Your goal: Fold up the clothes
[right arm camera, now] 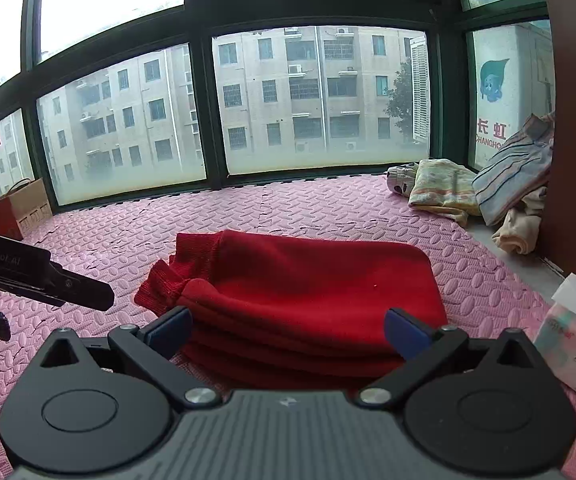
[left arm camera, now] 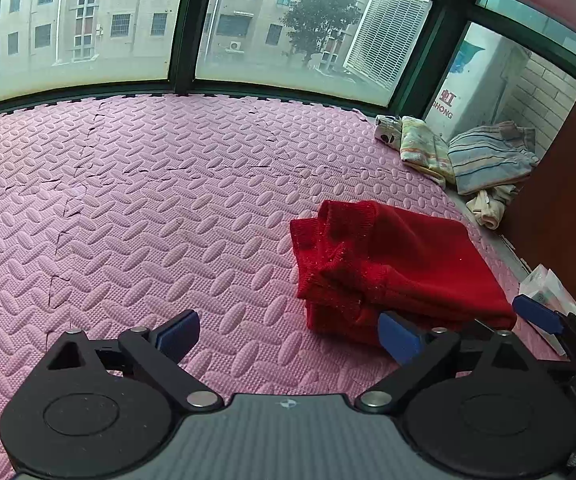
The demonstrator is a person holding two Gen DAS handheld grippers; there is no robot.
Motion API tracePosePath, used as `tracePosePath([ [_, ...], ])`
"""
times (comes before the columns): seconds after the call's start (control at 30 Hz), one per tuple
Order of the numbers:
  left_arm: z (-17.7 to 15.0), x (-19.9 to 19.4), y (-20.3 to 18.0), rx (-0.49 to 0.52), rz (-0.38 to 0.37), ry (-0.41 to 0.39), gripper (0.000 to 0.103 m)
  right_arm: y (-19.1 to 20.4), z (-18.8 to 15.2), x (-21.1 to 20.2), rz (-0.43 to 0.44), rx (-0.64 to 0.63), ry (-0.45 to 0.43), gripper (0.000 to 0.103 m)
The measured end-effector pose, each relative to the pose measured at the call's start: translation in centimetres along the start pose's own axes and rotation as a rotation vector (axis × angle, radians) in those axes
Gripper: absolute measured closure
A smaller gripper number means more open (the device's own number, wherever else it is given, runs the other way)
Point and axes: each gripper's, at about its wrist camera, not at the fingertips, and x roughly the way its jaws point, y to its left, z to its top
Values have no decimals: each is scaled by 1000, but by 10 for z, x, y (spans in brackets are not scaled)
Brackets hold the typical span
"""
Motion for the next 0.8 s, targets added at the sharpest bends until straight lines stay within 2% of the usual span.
tracePosePath([
  [0.17,-6,-18,2,3,-7,-39,0,6,-2,-5,14,17,5,0],
  [0.53,-26,-46,4,-11,32,-90,0,19,-9,-21,5,32,-15,0],
  [0.8,-46,-45,4,-17,74,-53,0,23,-20,-27,3,61,1,0],
])
